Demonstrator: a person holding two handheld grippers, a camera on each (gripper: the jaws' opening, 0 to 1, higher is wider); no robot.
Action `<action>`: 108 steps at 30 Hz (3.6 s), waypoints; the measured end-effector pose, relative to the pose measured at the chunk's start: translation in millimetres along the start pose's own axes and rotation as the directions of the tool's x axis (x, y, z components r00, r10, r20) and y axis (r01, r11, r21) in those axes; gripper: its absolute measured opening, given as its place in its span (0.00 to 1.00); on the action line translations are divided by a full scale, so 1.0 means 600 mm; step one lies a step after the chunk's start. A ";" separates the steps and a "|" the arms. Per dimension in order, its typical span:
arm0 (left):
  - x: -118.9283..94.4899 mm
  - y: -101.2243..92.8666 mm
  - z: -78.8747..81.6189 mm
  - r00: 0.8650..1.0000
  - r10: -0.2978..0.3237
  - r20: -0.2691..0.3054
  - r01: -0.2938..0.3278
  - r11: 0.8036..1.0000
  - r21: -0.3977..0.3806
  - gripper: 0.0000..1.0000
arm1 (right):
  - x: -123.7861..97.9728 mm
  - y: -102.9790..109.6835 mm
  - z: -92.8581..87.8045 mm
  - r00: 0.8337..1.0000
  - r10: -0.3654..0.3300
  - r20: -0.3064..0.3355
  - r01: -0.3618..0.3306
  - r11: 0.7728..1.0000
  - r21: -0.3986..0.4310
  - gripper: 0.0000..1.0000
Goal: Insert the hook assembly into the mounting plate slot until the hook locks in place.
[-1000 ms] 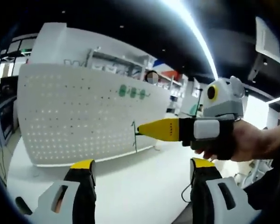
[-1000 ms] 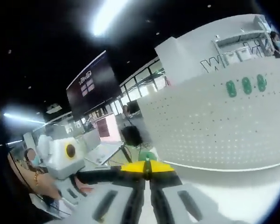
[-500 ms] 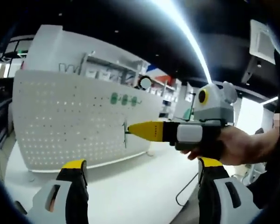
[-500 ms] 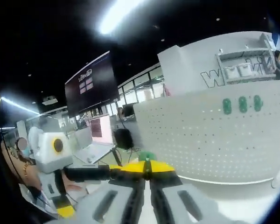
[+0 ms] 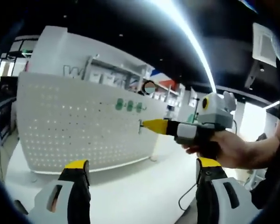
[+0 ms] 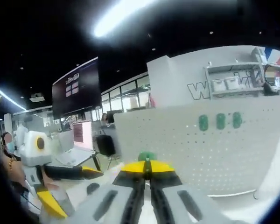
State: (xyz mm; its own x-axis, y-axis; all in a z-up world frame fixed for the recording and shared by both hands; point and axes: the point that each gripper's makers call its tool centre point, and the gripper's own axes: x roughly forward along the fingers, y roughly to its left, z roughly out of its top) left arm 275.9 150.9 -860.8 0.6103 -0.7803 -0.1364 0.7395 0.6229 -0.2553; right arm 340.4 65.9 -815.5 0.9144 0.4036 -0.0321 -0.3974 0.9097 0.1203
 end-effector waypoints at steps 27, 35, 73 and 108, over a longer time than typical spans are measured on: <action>-0.019 0.040 -0.024 0.995 0.082 -0.052 -0.082 0.997 0.006 0.93 | 0.034 -0.245 0.075 0.957 -0.273 0.102 0.281 0.956 -0.081 0.00; -0.022 0.050 -0.021 0.994 0.102 -0.049 -0.102 0.995 0.000 0.94 | 0.037 -0.289 0.073 0.943 -0.317 0.105 0.326 0.943 -0.075 0.00; -0.012 0.057 -0.036 0.991 0.099 -0.091 -0.099 0.995 -0.002 0.93 | 0.063 -0.423 0.096 0.900 -0.404 0.162 0.423 0.900 -0.107 0.00; -0.014 0.070 -0.035 0.990 0.113 -0.086 -0.116 0.993 -0.027 0.95 | 0.055 -0.406 0.088 0.902 -0.398 0.170 0.422 0.895 -0.143 0.06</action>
State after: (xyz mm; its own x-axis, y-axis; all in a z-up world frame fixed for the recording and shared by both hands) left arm 295.8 182.8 -890.8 0.6636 -0.7065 -0.2459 0.6559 0.7075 -0.2631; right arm 471.7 -147.4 -793.3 0.9956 -0.0146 0.0923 0.0191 0.9987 -0.0480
